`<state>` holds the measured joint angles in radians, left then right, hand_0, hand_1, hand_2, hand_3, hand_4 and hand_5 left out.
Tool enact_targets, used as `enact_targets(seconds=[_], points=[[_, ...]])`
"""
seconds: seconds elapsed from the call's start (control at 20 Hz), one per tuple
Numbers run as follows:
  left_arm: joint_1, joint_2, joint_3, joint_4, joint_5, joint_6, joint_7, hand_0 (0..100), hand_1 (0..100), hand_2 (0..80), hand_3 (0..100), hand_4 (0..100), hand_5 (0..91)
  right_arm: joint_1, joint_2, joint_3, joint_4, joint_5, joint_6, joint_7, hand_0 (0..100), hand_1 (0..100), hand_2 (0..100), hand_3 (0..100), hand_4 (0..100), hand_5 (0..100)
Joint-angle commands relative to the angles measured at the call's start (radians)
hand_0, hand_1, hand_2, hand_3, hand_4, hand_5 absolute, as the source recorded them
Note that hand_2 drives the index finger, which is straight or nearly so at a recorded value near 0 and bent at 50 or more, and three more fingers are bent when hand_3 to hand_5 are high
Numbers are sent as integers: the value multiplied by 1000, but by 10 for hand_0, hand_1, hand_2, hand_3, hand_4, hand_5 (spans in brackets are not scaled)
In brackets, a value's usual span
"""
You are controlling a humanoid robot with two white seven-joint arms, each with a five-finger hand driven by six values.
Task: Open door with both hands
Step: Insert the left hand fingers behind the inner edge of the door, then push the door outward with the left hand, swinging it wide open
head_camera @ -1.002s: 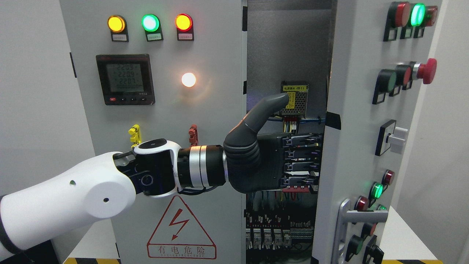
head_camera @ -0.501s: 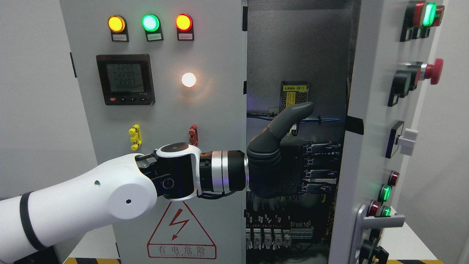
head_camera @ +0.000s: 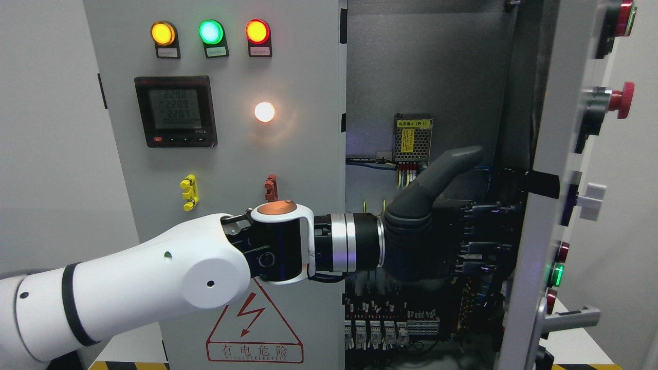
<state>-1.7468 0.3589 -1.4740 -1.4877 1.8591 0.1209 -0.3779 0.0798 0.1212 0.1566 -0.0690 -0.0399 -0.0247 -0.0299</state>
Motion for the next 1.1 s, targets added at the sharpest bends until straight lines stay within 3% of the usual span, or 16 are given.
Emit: enact_targets(seconds=[0.0,0.7,1.05], points=[[-8,-89,43,3,-1,3,28,0,0,0,0,30,0,0,0,0,0,0,0,1,106,0,0,0,0,0],[-31,-225,89,0,-11,3,154,0,0,0,0,31,0,0,0,0,0,0,0,1,106,0,0,0,0,0],[-25,-325,124,3,-67,5,231,0,0,0,0,30,0,0,0,0,0,0,0,1,107,0,0,0,0,0]])
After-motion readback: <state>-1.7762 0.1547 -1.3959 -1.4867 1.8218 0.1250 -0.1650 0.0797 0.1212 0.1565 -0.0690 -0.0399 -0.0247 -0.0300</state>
